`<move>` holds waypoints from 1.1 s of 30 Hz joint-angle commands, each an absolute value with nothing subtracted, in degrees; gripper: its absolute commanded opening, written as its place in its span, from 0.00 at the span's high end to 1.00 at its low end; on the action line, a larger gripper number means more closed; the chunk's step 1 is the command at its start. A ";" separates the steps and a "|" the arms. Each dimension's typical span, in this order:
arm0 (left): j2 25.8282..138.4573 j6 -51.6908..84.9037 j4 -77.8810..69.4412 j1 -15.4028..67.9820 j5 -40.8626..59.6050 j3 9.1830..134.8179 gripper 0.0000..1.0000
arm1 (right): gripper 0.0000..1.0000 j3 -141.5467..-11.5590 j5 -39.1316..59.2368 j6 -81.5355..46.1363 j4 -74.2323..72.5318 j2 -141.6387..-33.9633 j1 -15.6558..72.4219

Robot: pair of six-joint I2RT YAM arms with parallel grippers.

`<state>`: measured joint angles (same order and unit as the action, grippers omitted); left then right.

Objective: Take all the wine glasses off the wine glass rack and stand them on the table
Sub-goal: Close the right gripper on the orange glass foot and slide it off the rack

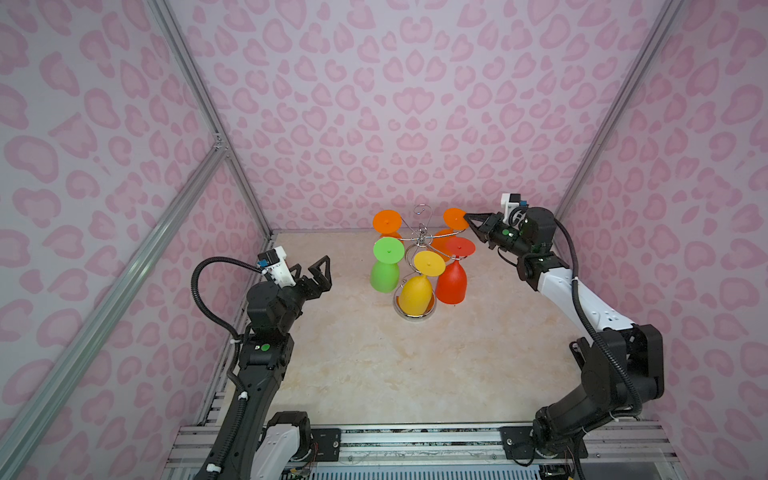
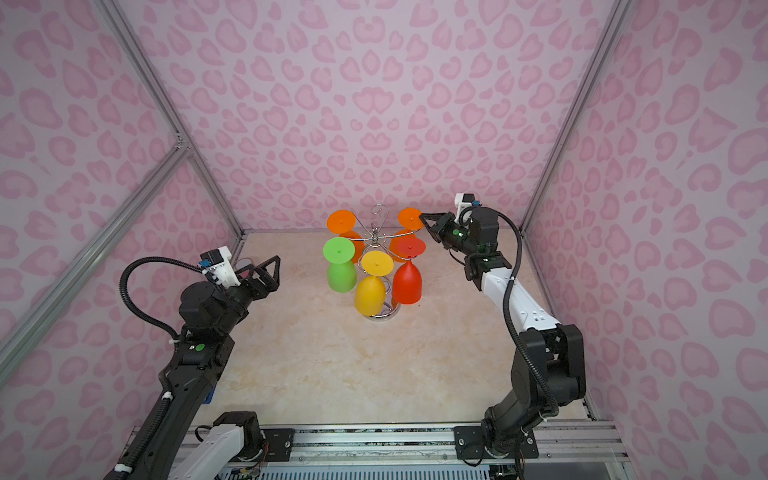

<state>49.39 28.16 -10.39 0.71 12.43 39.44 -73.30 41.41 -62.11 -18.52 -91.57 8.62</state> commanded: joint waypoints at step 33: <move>50.07 26.85 -11.25 0.66 11.95 40.25 0.00 | 1.00 -66.28 47.24 -82.27 -34.98 -88.27 5.86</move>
<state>50.06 27.73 -10.35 0.71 11.92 39.48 -67.11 46.11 -81.71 -31.90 -88.84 5.98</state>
